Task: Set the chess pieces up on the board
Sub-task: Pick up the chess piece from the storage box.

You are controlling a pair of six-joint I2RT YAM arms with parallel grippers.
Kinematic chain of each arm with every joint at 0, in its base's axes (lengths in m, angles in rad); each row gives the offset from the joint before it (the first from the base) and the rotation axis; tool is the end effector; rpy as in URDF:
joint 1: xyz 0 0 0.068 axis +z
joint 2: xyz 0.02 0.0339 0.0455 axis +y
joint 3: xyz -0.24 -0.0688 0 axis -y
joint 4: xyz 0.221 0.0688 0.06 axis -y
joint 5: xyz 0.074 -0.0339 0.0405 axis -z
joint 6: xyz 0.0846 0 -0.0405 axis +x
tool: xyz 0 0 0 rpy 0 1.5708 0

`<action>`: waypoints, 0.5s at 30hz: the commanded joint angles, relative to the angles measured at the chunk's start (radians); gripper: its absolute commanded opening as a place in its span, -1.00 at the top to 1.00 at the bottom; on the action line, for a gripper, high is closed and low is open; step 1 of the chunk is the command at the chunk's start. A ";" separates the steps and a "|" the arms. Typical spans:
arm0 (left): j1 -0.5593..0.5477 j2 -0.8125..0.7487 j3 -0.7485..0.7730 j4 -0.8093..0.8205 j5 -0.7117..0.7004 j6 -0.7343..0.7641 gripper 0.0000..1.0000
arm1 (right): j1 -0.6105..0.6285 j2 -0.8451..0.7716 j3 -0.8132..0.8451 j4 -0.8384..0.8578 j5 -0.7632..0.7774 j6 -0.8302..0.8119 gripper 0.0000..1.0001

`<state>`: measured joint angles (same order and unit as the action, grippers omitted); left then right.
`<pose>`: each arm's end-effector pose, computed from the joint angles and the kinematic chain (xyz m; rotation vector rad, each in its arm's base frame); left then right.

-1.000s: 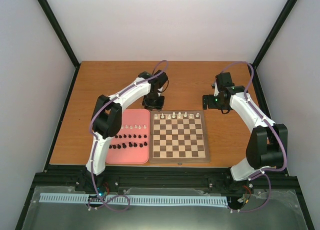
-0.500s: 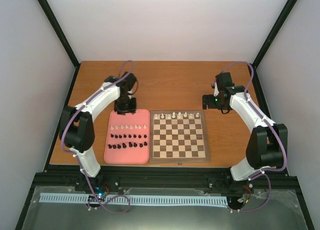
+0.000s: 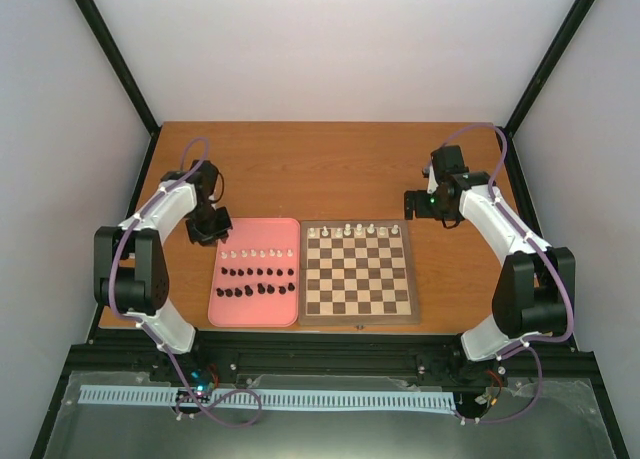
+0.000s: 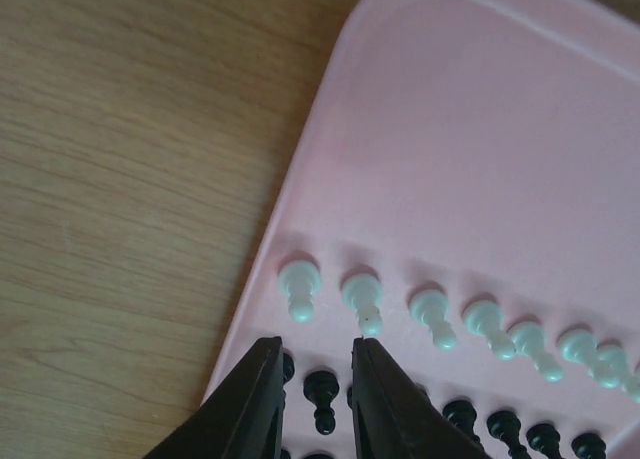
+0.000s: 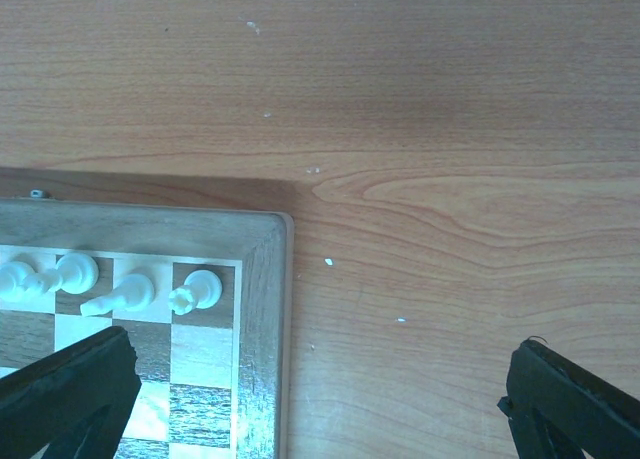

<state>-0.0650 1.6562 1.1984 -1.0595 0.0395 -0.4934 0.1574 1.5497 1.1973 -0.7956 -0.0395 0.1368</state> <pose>0.2729 -0.0211 0.1505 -0.6574 3.0295 -0.0817 0.3038 0.0516 0.1889 -0.0396 2.7255 0.1390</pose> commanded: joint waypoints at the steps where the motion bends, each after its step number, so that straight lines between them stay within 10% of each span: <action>1: 0.029 0.006 -0.038 0.061 0.061 -0.014 0.55 | -0.009 -0.038 -0.016 -0.002 0.001 0.000 -1.00; 15: 0.034 0.049 -0.090 0.082 0.093 -0.013 0.53 | -0.009 -0.038 -0.023 0.000 0.002 0.000 -1.00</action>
<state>-0.0402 1.6901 1.1107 -0.9936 0.1146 -0.4953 0.1574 1.5383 1.1862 -0.7959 -0.0387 0.1368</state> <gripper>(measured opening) 0.234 1.000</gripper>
